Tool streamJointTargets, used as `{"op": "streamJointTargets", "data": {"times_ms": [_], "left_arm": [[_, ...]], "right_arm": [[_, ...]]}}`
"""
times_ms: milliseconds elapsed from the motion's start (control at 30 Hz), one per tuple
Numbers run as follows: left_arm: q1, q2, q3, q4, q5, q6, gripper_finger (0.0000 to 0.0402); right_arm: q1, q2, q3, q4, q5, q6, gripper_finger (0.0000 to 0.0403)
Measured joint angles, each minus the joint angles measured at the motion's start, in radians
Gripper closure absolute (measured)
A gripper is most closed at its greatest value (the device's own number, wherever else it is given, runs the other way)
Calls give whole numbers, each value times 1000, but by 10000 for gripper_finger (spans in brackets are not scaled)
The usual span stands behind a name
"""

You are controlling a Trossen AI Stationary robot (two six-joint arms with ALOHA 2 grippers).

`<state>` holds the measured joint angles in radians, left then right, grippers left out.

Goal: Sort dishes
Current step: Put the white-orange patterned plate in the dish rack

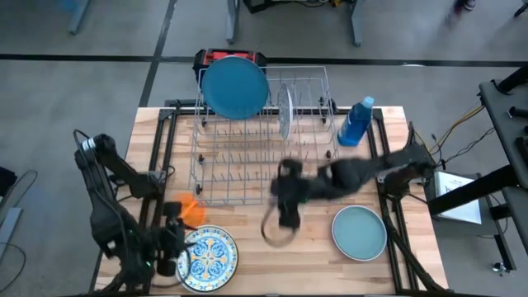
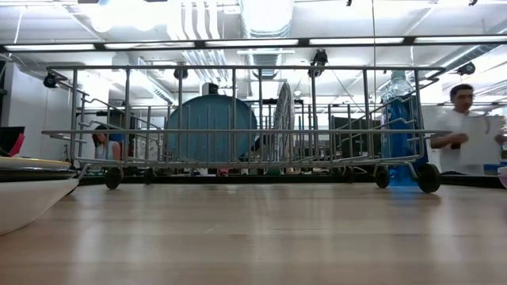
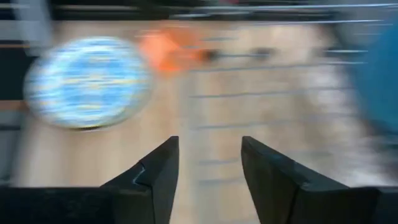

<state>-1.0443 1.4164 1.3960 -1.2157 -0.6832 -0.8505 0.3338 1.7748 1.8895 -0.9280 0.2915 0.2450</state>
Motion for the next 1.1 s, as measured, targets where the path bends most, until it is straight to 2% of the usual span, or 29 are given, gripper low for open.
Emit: {"op": "streamJointTargets", "data": {"times_ms": [100,233,400,600,900,1100], "left_arm": [[0,58,-22,-6,69,-38,247],[-5,121,-79,8,140,-86,248],[-23,157,-178,161,236,-102,248],[-60,181,-255,331,312,-111,248],[-106,260,-282,418,329,-188,248],[-107,337,-291,438,329,-202,248]], "right_arm": [[72,1,-128,203,-63,73,268],[125,23,-268,437,-66,191,303],[149,80,-398,649,-59,353,351],[158,175,-438,707,-57,538,398],[158,320,-425,808,-57,671,401],[148,384,-425,895,-54,700,402]]}}
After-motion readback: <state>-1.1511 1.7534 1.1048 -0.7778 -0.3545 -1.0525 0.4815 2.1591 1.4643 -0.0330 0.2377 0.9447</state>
